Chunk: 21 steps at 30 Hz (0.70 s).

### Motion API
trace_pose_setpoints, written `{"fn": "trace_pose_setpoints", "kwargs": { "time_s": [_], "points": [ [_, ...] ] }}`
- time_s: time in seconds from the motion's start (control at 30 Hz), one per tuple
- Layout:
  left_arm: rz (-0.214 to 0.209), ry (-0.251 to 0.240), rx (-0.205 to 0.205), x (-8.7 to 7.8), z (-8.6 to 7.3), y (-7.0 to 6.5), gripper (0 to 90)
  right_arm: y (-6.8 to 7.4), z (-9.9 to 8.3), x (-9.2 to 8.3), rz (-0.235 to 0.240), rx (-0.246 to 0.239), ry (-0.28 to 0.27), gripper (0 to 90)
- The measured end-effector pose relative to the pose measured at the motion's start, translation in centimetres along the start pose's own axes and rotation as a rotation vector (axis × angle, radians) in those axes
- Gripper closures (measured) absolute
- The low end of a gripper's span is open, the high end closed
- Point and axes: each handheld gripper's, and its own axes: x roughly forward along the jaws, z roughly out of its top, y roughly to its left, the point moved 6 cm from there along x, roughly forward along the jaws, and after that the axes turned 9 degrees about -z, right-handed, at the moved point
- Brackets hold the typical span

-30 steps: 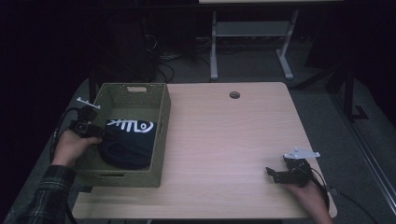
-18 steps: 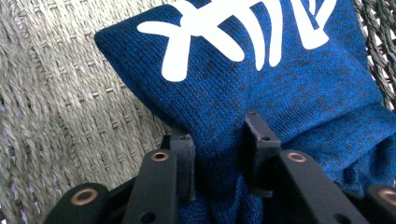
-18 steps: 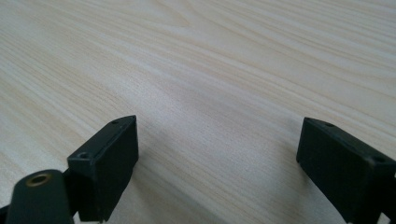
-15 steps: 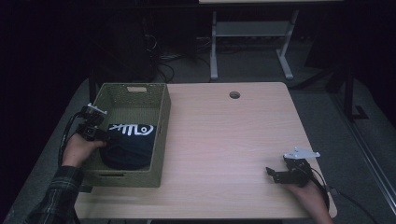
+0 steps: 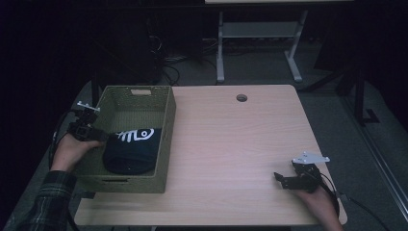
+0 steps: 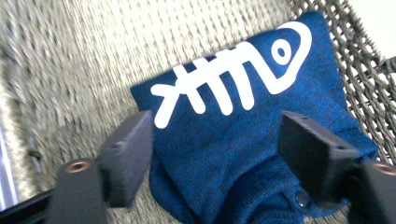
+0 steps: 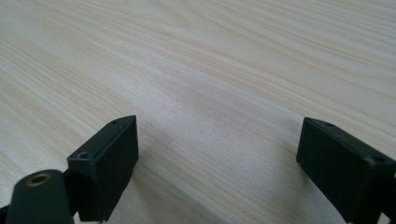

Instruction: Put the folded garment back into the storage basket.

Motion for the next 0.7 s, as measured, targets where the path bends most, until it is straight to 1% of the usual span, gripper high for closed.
{"fn": "trace_pose_setpoints", "kwargs": {
  "time_s": [0.1,0.2,0.27,0.37,0.5,0.7],
  "points": [
    [-0.001,-0.022,0.008,-0.2,0.2,-0.4,16.9,0.0,0.0,0.0,0.000,-0.001,0.000,12.4],
    [-0.005,-0.040,0.013,-0.3,0.5,-0.7,13.7,0.0,0.0,0.0,-0.002,-0.004,-0.003,12.4],
    [-0.006,-0.052,0.022,-0.3,0.8,-1.1,13.5,0.0,0.0,0.0,-0.001,-0.004,-0.003,12.4],
    [-0.012,-0.065,0.041,0.0,1.1,-1.9,13.3,0.0,0.0,0.0,-0.001,-0.005,-0.003,12.4],
    [-0.022,-0.058,0.075,0.4,1.4,-3.2,13.3,0.0,0.0,0.0,-0.001,-0.006,-0.004,12.4],
    [-0.047,-0.071,0.123,0.6,2.1,-5.3,13.4,-0.1,0.0,0.0,0.000,-0.006,-0.004,12.3]
  ]
}}
